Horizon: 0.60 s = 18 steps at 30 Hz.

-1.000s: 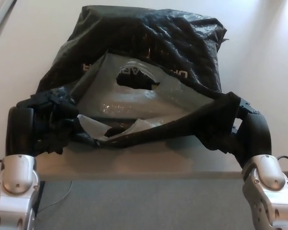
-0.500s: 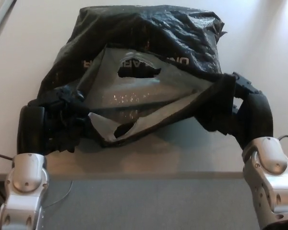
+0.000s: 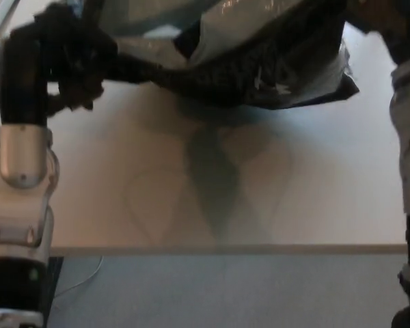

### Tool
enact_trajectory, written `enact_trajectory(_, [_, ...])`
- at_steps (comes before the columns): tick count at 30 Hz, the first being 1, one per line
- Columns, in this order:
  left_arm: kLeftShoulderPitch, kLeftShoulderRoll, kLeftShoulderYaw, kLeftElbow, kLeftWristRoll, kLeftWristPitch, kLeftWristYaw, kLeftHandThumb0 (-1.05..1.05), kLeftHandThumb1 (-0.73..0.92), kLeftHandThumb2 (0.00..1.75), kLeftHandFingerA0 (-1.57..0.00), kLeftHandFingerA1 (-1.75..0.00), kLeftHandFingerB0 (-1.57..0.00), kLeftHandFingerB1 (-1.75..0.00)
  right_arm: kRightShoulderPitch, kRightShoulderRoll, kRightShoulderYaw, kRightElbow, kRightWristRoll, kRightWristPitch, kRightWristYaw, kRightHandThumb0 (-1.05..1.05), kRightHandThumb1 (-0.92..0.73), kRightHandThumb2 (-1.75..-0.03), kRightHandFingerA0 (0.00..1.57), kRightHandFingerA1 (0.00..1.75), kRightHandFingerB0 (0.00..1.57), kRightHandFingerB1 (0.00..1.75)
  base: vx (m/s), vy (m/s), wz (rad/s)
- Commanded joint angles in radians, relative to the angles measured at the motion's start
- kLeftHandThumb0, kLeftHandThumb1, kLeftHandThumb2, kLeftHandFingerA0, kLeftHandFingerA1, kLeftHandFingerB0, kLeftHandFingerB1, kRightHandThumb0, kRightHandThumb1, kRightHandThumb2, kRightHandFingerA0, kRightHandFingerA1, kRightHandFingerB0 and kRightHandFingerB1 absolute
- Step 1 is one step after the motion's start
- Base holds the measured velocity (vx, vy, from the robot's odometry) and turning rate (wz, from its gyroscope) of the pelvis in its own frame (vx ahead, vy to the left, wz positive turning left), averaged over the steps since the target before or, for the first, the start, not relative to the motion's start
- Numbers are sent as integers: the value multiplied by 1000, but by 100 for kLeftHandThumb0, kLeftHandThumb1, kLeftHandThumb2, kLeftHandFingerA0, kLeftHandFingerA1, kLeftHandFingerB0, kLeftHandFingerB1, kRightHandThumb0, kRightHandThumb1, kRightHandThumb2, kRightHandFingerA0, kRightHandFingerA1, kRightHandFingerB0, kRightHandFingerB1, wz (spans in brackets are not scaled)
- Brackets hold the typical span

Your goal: A plastic bag is kept infront of the robot in the middle of the desk and the robot uses both its hands to grab it from the top and lifts it up and then releases it.

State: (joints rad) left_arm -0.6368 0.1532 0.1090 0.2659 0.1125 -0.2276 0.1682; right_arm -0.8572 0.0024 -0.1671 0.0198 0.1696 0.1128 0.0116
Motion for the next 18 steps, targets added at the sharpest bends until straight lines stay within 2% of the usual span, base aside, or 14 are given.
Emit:
enact_trajectory(1, [-234, 61, 18, -76, 33, -16, 29, -28, 44, 89, -130, -139, -112, -123, -231, -71, -41, -41, 57, 101, -21, -37, -64, -58, 97, 175, 70, 172, 0, 0, 0])
enact_trajectory(2, [-295, 63, 18, -84, 53, 23, 55, -30, 44, 89, -131, -140, -114, -129, -272, -91, -51, -20, 52, 108, -24, -39, -65, -58, 94, 175, 67, 174, 0, 0, 0])
enact_trajectory(3, [-330, 66, 18, -86, 68, 48, 69, -30, 62, 64, -104, -171, -93, -153, -294, -105, -60, -1, 58, 110, -18, -39, -66, -58, 94, 175, 66, 174, 0, 0, 0])
enact_trajectory(4, [-344, 69, 17, -86, 77, 60, 75, -30, 62, 64, -104, -171, -93, -153, -303, -112, -66, 12, 67, 107, -8, -39, -66, -58, 94, 175, 66, 174, 0, 0, 0])
enact_trajectory(5, [-367, 79, 14, -80, 94, 59, 84, -37, 61, 71, -113, -168, -92, -143, -319, -121, -74, 26, 70, 115, -10, -41, -65, -59, 98, 175, 67, 169, 0, 0, 0])
enact_trajectory(6, [-376, 83, 13, -77, 102, 58, 87, -37, 61, 71, -113, -168, -92, -143, -326, -124, -77, 32, 71, 118, -11, -41, -65, -59, 98, 175, 67, 169, 0, 0, 0])
enact_trajectory(7, [-408, 93, 13, -58, 105, 20, 92, -33, 62, 64, -103, -174, -91, -156, -350, -136, -91, 57, 86, 120, -2, -39, -66, -60, 99, 175, 70, 164, 0, 0, 0])
enact_trajectory(8, [-419, 93, 13, -70, 105, 35, 91, -33, 62, 63, -100, -175, -90, -155, -356, -139, -99, 64, 97, 130, 0, -38, -66, -60, 99, 175, 68, 166, 0, 0, 0])
enact_trajectory(9, [-432, 92, 12, -79, 108, 48, 95, -35, 44, 86, -128, -142, -111, -130, -360, -140, -108, 70, 108, 142, -1, -37, -66, -60, 97, 175, 69, 164, 0, 0, 0])
enact_trajectory(10, [-442, 92, 11, -83, 111, 55, 99, -35, 44, 86, -128, -142, -111, -130, -363, -139, -115, 74, 118, 150, -2, -37, -66, -60, 97, 175, 69, 164, 0, 0, 0])
enact_trajectory(11, [-470, 91, 10, -91, 110, 67, 99, -34, 61, 63, -101, -174, -90, -154, -366, -145, -121, 80, 123, 156, -3, -38, -68, -60, 94, 175, 68, 163, 0, 0, 0])
enact_trajectory(13, [-486, 85, 12, -112, 108, 89, 99, -34, 61, 63, -100, -174, -90, -155, -360, -149, -119, 82, 114, 156, -6, -38, -68, -60, 94, 175, 68, 164, 0, 0, 0])
enact_trajectory(14, [-498, 85, 13, -119, 110, 92, 101, -32, 61, 64, -101, -171, -94, -147, -358, -150, -118, 85, 109, 154, -8, -38, -66, -60, 94, 175, 72, 162, 0, 0, 0])
enact_trajectory(18, [-535, 91, 9, -162, 126, 115, 99, -36, 61, 63, -103, -168, -93, -146, -344, -151, -113, 83, 105, 158, -12, -38, -66, -60, 95, 175, 74, 160, 0, 0, 0])
